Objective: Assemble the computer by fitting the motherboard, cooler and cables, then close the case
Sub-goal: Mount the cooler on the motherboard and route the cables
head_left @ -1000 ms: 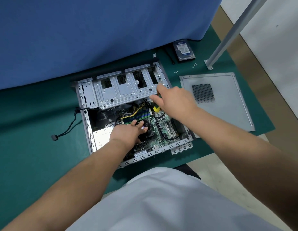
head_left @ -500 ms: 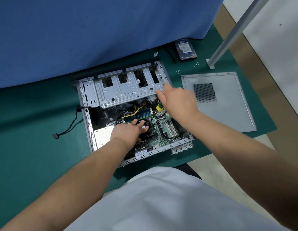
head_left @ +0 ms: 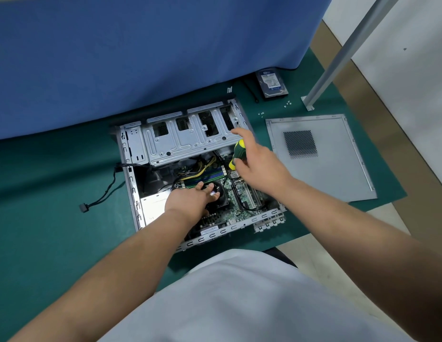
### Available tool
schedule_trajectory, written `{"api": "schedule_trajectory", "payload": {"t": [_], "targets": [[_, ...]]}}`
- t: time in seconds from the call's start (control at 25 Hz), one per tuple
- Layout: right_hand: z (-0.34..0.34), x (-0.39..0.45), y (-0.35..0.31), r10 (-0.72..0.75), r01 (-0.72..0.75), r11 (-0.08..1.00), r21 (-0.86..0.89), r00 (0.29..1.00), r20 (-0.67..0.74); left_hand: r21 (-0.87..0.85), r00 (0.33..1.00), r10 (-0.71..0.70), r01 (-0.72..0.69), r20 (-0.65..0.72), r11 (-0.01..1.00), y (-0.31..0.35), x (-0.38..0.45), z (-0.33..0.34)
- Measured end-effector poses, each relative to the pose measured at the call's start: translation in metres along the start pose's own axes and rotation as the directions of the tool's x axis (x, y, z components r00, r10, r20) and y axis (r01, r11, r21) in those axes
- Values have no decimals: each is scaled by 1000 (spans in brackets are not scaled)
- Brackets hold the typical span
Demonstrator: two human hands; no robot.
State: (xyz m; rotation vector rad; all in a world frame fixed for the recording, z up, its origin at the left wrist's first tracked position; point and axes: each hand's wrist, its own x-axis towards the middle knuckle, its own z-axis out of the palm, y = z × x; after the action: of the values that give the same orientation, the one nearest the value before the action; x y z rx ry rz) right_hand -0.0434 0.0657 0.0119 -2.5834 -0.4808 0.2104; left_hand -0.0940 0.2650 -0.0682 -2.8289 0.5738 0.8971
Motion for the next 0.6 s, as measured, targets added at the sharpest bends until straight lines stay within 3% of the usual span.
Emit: {"api": "schedule_trajectory", "payload": {"t": [0.36,0.6], "targets": [[6,-28,25,108,-89,985,146,986,-125,-9,1000,10,-10,-16,1000,-1,-2,2],[11,-41,26,144,-125,977,173,984,-103,-3,999,3,-3,-36,1000,0,-4,0]]}}
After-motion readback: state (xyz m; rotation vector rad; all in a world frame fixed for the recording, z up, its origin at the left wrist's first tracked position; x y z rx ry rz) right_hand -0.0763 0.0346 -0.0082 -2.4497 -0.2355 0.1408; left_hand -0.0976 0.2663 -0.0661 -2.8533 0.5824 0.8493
